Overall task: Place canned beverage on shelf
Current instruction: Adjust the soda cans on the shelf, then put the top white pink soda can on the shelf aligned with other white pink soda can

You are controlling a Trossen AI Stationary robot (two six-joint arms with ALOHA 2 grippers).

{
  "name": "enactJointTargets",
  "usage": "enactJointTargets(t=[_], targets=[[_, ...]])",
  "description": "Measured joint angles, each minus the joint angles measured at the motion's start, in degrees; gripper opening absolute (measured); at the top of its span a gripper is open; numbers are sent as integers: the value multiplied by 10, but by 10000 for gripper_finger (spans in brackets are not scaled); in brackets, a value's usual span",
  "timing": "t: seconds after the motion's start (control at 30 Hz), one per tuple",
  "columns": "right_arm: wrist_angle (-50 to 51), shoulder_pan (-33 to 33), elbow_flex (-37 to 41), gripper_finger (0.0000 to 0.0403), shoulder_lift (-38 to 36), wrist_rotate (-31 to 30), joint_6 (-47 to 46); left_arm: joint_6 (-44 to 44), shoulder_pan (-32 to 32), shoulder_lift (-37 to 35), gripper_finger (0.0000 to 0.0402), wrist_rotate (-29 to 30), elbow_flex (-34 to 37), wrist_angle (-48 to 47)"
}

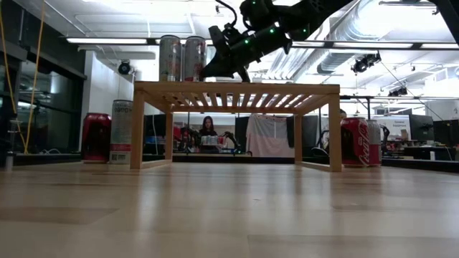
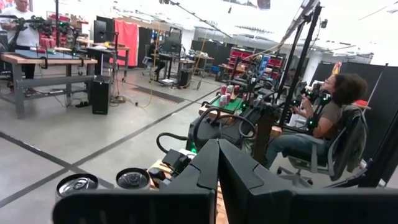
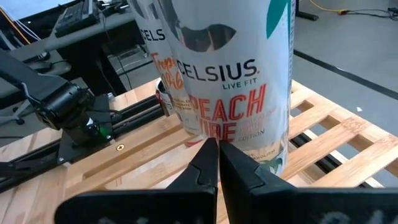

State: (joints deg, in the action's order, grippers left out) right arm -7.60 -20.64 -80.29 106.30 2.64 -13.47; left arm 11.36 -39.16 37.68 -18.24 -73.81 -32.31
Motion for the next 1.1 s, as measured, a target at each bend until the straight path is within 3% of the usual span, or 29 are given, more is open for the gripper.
enactJointTargets(t=[0.17,0.37,0.6,0.8,0.93,1.1], targets=[[29,0,0,0,-4,25,0,0,0,9,0,0,0,0],[163,-5,0,0,-55,35,42,-1,0,10,0,0,0,0],[379,2,2,0,-181,32,93,-40,0,9,0,0,0,0],[453,25,72,0,-325,-45,67,-55,0,13,0,-4,5,6],[439,37,164,0,-438,-92,-11,-21,0,0,0,-41,76,96],[372,64,259,0,-560,-101,-102,73,14,-11,0,-71,203,279]])
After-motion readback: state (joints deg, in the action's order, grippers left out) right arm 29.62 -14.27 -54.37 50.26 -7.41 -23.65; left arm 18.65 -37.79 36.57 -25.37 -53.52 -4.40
